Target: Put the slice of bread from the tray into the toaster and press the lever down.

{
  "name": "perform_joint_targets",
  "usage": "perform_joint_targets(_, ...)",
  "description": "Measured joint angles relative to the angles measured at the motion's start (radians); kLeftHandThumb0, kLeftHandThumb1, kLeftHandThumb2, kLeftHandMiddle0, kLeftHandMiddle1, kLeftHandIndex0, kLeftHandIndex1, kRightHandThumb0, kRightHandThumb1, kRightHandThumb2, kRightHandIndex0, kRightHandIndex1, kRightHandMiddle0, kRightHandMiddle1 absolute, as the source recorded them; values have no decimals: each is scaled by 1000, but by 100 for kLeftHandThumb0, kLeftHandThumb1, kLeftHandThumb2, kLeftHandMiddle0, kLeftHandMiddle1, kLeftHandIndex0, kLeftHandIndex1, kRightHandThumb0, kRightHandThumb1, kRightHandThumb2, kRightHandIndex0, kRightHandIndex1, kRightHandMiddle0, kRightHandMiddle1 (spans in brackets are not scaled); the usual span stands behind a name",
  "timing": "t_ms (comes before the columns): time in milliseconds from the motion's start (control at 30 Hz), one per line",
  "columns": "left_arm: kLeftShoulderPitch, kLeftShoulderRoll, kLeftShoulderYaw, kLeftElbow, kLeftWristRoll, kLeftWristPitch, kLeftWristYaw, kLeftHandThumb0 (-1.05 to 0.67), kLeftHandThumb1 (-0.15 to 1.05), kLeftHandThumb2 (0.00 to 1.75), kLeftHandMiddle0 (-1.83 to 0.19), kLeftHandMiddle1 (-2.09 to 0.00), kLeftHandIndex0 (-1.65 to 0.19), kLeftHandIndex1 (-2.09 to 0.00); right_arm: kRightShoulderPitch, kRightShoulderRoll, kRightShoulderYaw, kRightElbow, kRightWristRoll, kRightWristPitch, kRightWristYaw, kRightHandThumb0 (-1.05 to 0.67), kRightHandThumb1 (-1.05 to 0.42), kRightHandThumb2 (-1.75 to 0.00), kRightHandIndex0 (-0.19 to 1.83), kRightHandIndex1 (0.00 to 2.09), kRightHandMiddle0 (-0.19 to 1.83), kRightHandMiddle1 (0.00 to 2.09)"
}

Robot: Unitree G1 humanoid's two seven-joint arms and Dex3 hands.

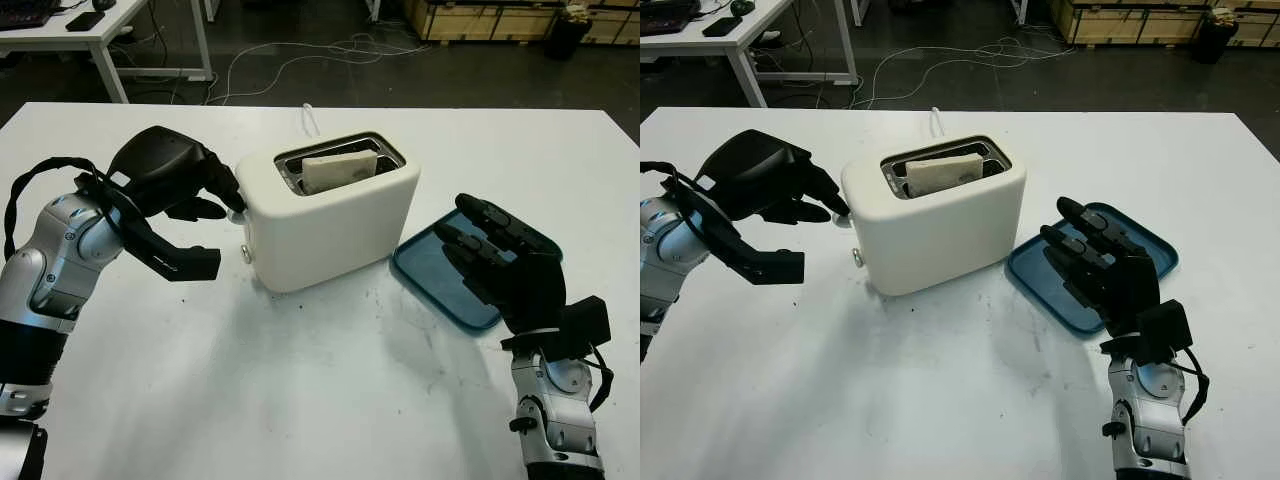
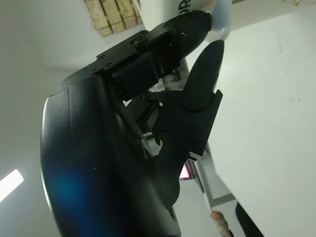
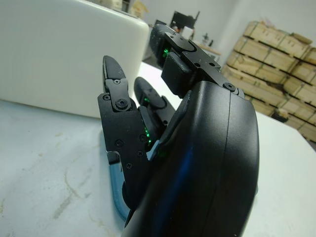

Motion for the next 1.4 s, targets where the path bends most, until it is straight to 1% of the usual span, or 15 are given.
perform_joint_targets(200,3,1,-6,0,-1,7,-3,-30,80,1,-86,-134,-135,-1,0,0,0,0,1,0,2,-22,-92,-10,80,1,71,0)
perform_joint_targets(333,6,2,-6,0,-2,13,-10,-30,79,0,-84,-147,-137,-3,0,0,0,0,1,0,3,-21,-92,-10,80,1,71,0)
perform_joint_targets(433,15,2,-6,3,-2,9,-8,-28,77,0,-84,-146,-134,-1,0,0,0,0,1,0,4,-21,-92,-10,80,1,71,0)
perform_joint_targets(500,20,2,-7,8,-2,2,-5,-28,77,0,-83,-150,-132,0,0,0,0,0,1,0,4,-21,-92,-10,79,0,71,0)
perform_joint_targets(567,22,1,-9,14,-2,2,0,-29,78,1,-82,-151,-137,-3,0,0,0,0,2,0,4,-21,-92,-10,79,0,71,0)
perform_joint_targets(667,22,1,-15,15,4,14,0,-31,80,1,-80,-150,-138,-4,0,0,-1,0,5,0,12,-21,-92,-11,79,0,71,0)
perform_joint_targets(733,22,1,-20,21,9,20,3,-32,81,1,-81,-143,-138,-4,0,0,-1,0,5,0,14,-21,-92,-11,80,1,71,0)
perform_joint_targets(900,22,-5,-49,58,18,39,6,-32,82,1,-81,-148,-132,-1,0,0,-6,0,5,0,16,-22,-92,-12,79,0,71,0)
perform_joint_targets(967,24,-12,-66,70,19,43,2,-32,82,0,-84,-141,-130,0,0,-1,-7,0,6,0,16,-23,-92,-11,79,0,71,0)
perform_joint_targets(1067,29,-19,-88,83,17,36,12,-31,79,0,-83,-146,-129,0,1,-2,-9,-1,6,0,15,-24,-92,-10,78,0,70,0)
perform_joint_targets(1100,31,-22,-94,90,17,31,21,-30,78,0,-84,-141,-130,-1,1,-3,-9,-1,6,0,15,-24,-92,-11,77,0,70,0)
perform_joint_targets(1167,37,-30,-103,104,17,27,41,-31,77,0,-84,-142,-130,-1,1,-4,-10,-1,6,0,15,-24,-92,-11,77,0,70,0)
perform_joint_targets(1300,43,-34,-117,111,13,27,45,-29,79,0,-85,-134,-128,0,1,-4,-10,-9,5,0,13,-24,-92,-11,78,0,71,0)
perform_joint_targets(1333,43,-34,-119,111,13,27,45,-29,79,0,-85,-134,-129,-1,1,-4,-9,-10,3,0,12,-24,-92,-10,78,0,71,0)
perform_joint_targets(1400,41,-33,-123,113,13,27,48,-29,78,0,-84,-142,-130,-1,2,-4,-9,-11,1,0,9,-22,-92,-11,78,0,71,0)
